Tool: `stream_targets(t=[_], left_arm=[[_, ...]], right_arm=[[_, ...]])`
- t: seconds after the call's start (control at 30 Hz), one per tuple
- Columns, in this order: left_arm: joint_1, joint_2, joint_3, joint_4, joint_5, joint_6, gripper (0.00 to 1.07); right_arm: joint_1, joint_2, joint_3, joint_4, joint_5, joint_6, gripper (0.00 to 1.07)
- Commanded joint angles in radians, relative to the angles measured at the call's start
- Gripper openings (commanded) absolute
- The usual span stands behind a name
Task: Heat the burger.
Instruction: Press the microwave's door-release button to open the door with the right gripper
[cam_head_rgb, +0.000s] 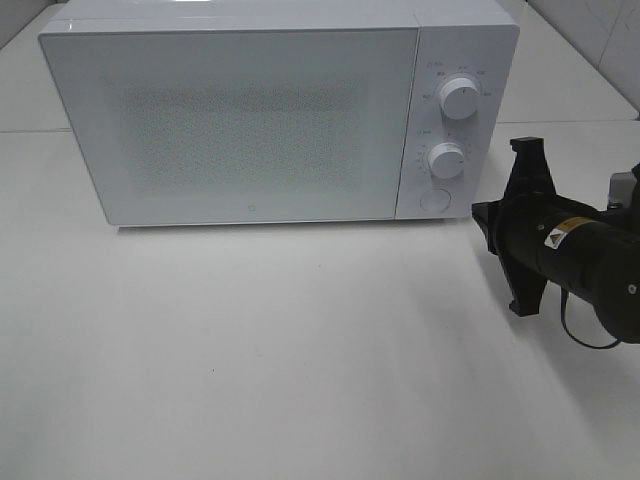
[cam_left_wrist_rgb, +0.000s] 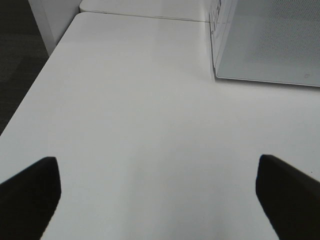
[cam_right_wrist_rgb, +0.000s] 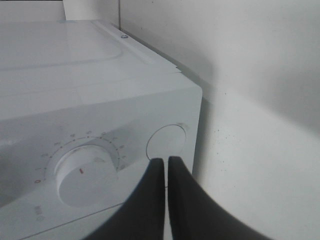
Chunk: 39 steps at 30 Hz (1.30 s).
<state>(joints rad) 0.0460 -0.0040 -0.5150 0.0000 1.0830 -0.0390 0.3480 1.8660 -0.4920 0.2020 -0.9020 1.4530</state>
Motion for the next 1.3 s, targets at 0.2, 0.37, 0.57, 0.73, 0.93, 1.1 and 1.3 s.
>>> stream_targets(t=[0.2, 0.37, 0.57, 0.73, 0.93, 1.1, 1.3], left_arm=[[0.002, -0.014, 0.000, 0.000, -0.016, -0.001, 0.98], [0.002, -0.014, 0.000, 0.000, -0.016, -0.001, 0.98], [0.002, -0.014, 0.000, 0.000, -0.016, -0.001, 0.98], [0.002, -0.014, 0.000, 0.000, -0.016, -0.001, 0.98], [0.002, -0.014, 0.000, 0.000, -0.016, -0.001, 0.98], [0.002, -0.014, 0.000, 0.000, -0.016, -0.001, 0.98], [0.002, -0.014, 0.000, 0.000, -0.016, -0.001, 0.98]], right_arm=[[0.001, 0.071, -0.073, -0.014, 0.005, -0.022, 0.00], [0.001, 0.097, -0.104, -0.024, 0.012, -0.022, 0.00], [0.001, 0.128, -0.146, -0.021, 0.028, -0.022, 0.00], [0.001, 0.163, -0.180, -0.021, 0.028, -0.020, 0.00], [-0.002, 0.200, -0.220, -0.019, 0.028, -0.017, 0.00], [-0.002, 0.207, -0.243, -0.002, 0.028, -0.021, 0.00], [-0.002, 0.227, -0.258, 0.023, 0.023, -0.026, 0.00]])
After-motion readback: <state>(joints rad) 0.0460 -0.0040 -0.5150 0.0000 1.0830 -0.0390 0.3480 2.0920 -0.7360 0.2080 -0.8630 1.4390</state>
